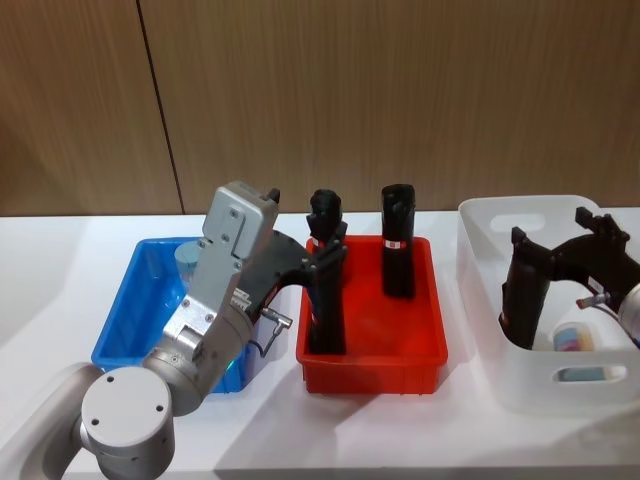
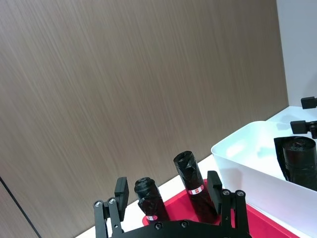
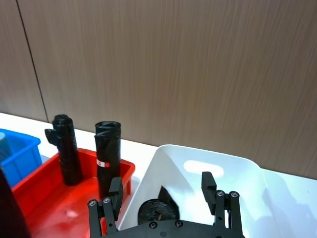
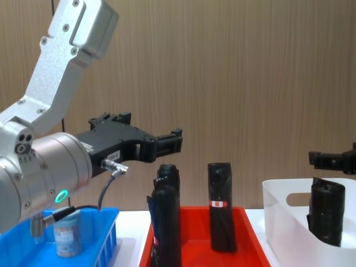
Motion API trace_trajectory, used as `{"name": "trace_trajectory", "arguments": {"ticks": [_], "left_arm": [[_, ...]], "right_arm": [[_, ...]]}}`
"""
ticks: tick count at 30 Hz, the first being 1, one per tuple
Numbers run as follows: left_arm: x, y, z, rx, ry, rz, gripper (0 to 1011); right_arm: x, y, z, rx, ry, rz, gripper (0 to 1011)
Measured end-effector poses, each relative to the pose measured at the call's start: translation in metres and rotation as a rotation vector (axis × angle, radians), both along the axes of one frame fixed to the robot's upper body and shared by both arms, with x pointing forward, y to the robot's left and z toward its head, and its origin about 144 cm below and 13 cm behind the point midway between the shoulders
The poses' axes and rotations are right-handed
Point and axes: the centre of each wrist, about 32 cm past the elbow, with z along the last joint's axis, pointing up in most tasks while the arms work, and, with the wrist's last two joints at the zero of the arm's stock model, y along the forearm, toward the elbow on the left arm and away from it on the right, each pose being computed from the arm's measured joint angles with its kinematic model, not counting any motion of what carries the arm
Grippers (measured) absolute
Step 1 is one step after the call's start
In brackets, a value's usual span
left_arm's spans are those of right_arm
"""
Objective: Pick the cotton swabs from the blue box and place them into the white box.
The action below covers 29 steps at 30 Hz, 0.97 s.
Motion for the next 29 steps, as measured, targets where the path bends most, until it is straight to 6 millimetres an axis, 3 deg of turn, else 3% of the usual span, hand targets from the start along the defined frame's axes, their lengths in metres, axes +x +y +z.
{"name": "trace_trajectory", "arguments": {"ticks": [20, 29], "left_arm": [[0.0, 0.0, 0.0, 0.0, 0.0, 0.0, 1004], [0.0, 0.0, 0.0, 0.0, 0.0, 0.0, 1004]], "right_arm": [[-0.055, 0.022, -0.017, 0.07, -0.133, 0.019, 1002], [-0.067, 0.027, -0.019, 0.091, -0.159, 0.022, 1002]]}}
